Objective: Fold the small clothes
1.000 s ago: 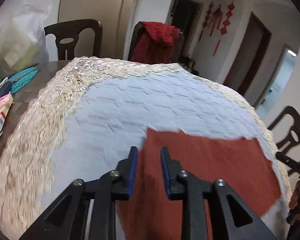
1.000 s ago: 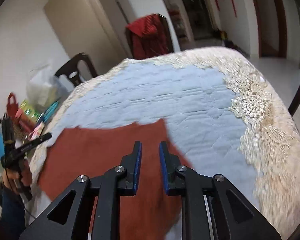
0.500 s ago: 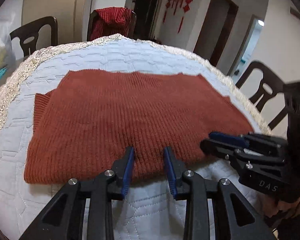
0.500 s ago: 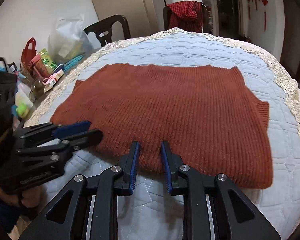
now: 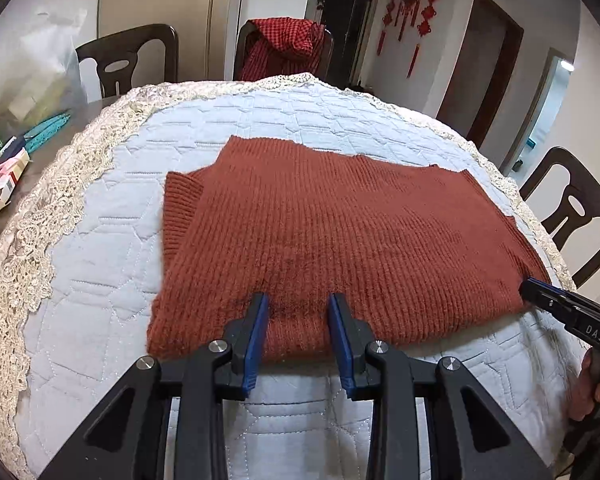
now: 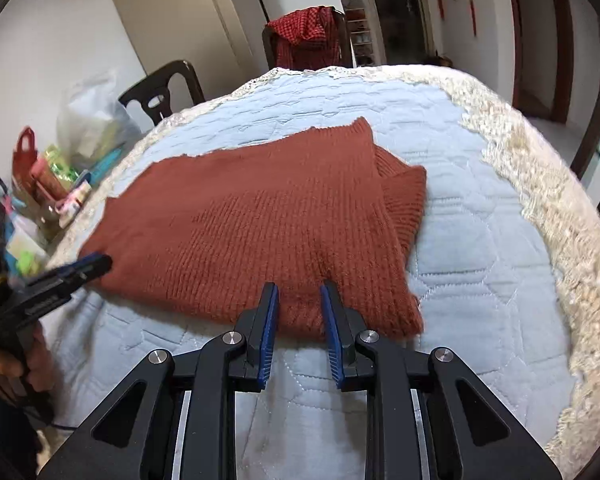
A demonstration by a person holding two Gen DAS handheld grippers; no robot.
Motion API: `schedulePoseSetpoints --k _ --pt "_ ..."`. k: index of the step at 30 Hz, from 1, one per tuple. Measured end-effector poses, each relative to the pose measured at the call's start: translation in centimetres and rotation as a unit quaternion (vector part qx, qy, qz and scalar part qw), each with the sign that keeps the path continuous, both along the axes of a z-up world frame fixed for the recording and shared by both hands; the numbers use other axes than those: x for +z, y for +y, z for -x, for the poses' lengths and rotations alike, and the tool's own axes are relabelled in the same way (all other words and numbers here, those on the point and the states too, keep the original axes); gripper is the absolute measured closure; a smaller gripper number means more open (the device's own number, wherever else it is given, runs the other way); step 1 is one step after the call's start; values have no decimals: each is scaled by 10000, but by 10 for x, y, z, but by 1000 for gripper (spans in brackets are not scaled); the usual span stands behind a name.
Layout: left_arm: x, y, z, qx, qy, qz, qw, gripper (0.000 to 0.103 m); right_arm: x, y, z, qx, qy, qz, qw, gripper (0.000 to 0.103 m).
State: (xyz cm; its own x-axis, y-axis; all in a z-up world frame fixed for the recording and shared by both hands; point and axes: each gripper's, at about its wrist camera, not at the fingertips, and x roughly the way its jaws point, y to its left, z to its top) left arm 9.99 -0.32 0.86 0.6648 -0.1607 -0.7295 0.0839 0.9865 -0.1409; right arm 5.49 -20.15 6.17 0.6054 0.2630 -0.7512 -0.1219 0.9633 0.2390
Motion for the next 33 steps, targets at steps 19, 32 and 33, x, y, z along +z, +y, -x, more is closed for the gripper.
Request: schedulePoseSetpoints --k 19,32,33 --pt "2 26 8 460 -67 -197 9987 69 4 -16 9 -281 -132 -46 9995 80" --pt "-7 40 2 431 67 296 9986 68 -5 -26 5 -337 5 -327 9989 84" --pt "-6 42 5 431 54 372 9984 68 -5 -27 5 -335 11 -368 9988 84"
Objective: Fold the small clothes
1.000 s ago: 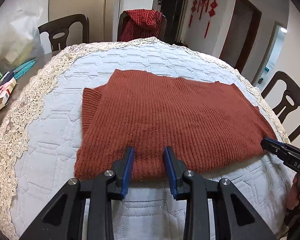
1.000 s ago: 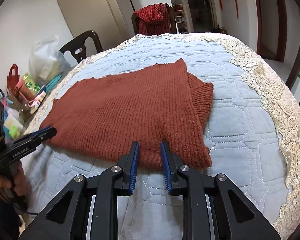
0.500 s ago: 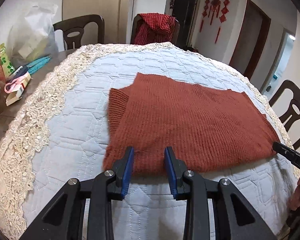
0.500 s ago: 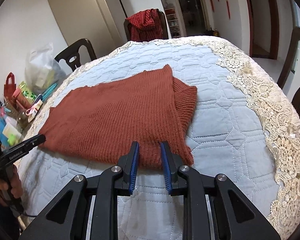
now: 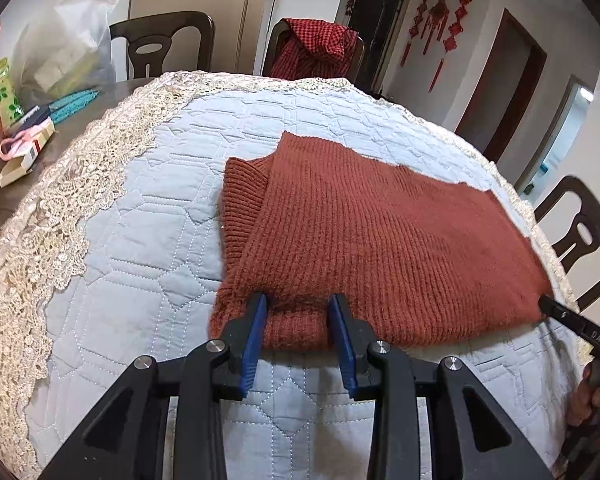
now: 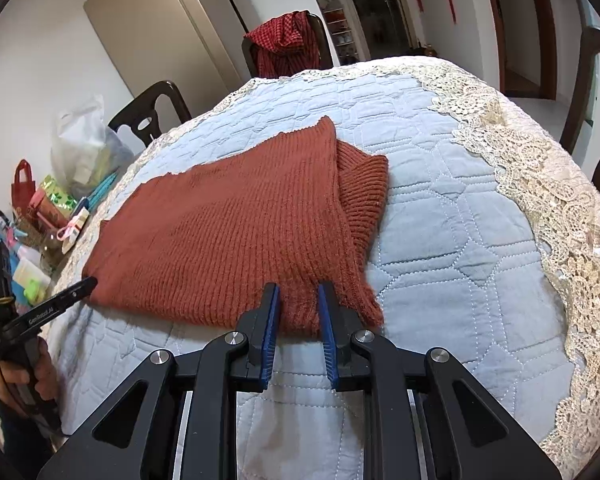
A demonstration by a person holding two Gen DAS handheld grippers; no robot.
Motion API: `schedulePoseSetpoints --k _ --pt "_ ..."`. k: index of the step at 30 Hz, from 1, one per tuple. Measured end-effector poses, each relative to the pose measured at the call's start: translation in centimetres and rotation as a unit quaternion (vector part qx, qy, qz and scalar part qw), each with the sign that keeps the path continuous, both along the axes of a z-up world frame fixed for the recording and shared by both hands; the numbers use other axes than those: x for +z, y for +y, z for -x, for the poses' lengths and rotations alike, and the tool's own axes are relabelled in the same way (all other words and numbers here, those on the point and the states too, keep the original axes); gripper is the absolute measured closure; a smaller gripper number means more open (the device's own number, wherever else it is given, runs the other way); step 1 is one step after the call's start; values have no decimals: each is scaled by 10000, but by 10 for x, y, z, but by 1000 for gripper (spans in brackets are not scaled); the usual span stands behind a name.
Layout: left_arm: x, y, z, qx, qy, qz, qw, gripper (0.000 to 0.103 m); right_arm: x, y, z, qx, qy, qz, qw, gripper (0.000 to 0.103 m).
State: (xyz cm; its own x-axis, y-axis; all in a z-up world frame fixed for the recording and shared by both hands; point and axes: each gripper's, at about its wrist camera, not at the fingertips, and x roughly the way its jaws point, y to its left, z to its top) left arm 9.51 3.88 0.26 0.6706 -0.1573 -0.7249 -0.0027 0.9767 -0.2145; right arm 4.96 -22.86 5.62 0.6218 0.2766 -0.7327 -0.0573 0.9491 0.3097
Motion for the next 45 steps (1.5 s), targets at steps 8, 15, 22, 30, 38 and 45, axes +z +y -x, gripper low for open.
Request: schedulePoseSetpoints --k 8,15,22,30,38,45 --pt "14 13 17 71 -324 230 9992 67 16 -8 15 -106 -182 -32 9998 82" --pt "0 10 7 1 -62 179 9998 67 1 -18 9 -267 19 -92 9996 84" --pt "12 11 13 95 -174 162 9997 67 13 -20 18 -253 -86 -98 9996 82" --pt "16 -29 -8 -184 -240 -389 9988 67 24 11 1 127 -269 96 9995 82" --pt "9 -25 -27 -100 -200 -666 9975 60 13 -2 -27 1 -95 357 9993 81" --pt "7 -17 -24 -100 -200 -398 9990 60 6 -14 -25 -44 -16 6 10000 82"
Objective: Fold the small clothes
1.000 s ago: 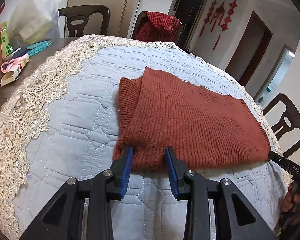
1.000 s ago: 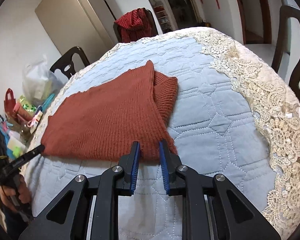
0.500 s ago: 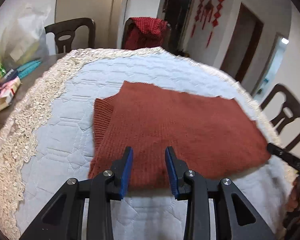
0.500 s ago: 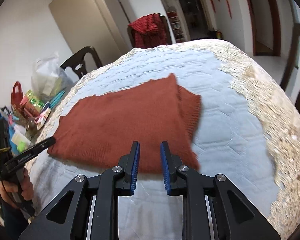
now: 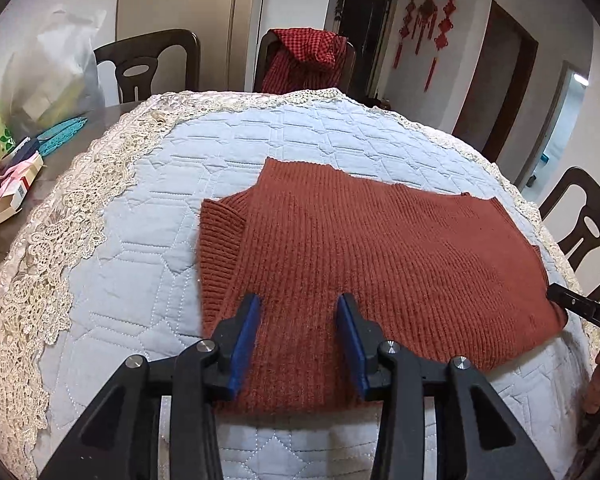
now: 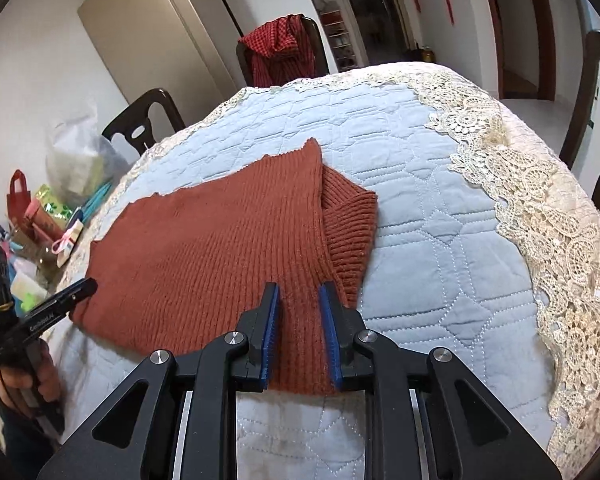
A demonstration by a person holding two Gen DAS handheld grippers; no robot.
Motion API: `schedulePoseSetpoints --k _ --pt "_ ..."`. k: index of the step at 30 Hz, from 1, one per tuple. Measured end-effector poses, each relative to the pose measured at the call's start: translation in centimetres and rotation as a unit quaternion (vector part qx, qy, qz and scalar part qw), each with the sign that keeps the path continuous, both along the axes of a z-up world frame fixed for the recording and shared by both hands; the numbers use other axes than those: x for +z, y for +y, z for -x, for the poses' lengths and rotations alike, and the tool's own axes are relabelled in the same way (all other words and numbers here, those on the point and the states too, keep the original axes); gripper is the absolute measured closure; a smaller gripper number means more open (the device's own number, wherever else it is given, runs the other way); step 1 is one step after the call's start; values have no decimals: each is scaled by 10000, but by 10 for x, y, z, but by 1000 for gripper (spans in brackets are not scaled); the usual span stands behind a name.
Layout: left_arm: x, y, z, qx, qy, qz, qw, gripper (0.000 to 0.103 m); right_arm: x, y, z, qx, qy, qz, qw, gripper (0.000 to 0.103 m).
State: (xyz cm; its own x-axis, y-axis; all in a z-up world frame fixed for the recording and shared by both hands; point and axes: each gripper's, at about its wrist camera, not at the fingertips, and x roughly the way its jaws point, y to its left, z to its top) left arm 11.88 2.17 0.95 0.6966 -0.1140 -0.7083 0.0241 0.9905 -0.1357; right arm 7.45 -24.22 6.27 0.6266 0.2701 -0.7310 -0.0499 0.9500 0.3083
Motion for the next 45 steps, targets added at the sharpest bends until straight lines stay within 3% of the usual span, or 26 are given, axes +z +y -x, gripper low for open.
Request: schedulePoseSetpoints --k 9,13,21,23,31,39,41,43,45 --pt "10 5 15 88 -58 4 9999 60 13 -9 19 -24 -23 -209 9998 80" --pt "12 14 28 220 -71 68 9997 57 14 -15 31 -72 -6 -433 9990 61" --pt "-12 27 48 129 426 1013 9939 52 -12 -13 52 97 493 -1186 9917 60" --pt "-12 26 44 181 348 1055 9936 51 -12 -13 49 82 435 -1242 9913 58" --pt "-18 43 31 497 240 2010 9780 48 -19 -21 26 -196 475 -1849 9814 56" --pt "-19 46 28 665 92 2213 9729 50 -21 -25 20 -461 344 -2185 9741 56" --pt "-20 46 26 719 78 2151 9739 55 -21 -25 18 -519 320 -2196 9737 58" --pt "-22 47 23 820 113 2121 9737 67 -22 -25 15 -564 353 -2149 9744 76" --pt "-22 49 21 824 138 2136 9733 76 -28 -27 12 -642 476 -2136 9736 87"
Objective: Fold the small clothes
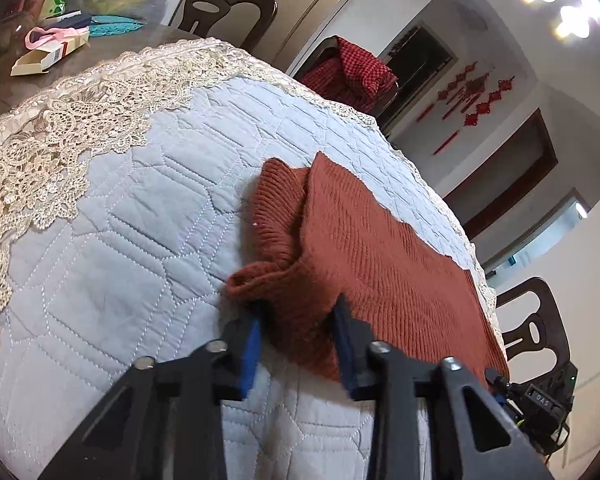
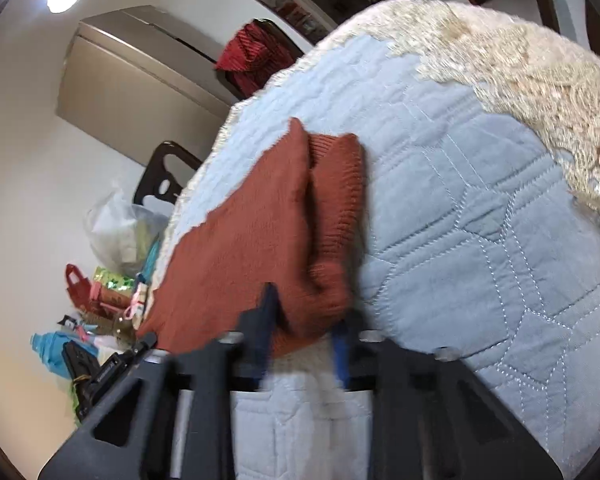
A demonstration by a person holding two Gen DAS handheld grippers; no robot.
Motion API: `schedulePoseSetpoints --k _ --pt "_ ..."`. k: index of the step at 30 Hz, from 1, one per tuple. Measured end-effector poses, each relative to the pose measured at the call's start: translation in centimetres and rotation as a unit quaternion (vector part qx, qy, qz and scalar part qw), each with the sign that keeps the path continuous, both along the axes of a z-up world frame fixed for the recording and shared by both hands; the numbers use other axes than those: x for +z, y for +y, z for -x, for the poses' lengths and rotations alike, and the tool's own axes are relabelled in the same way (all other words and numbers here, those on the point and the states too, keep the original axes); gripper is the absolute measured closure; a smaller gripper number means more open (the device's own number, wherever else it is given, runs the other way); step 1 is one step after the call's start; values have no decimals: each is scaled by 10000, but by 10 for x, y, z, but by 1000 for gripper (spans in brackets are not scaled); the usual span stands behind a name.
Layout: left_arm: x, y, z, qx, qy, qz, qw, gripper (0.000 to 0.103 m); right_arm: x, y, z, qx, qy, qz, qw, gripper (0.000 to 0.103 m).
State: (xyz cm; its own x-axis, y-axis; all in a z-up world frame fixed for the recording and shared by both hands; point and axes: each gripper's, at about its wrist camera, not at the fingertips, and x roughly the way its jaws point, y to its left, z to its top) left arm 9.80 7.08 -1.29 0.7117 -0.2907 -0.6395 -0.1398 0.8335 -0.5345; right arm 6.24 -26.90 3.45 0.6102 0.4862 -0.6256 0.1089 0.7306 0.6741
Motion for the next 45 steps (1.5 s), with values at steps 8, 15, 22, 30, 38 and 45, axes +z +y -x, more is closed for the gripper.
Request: schedulePoseSetpoints --k 8,15,22,30,38,45 --pt "17 1 21 -156 -174 -72 9997 95 16 -6 12 16 -193 -84 9998 90" --pt "22 5 60 -352 -120 25 9993 95 33 -7 46 175 -276 47 9995 90" --pt "23 -11 97 -629 8 65 9980 95 37 -16 83 189 -66 155 9997 90" --pt "7 -9 94 -667 209 -123 9975 75 11 -26 92 148 229 182 9995 84" --pt "32 -10 88 -594 -187 -723 9954 58 54 -27 106 -111 -467 1152 9922 81" --pt "50 -12 77 -272 -394 -1548 9868 57 63 -4 84 161 -810 1250 9887 81"
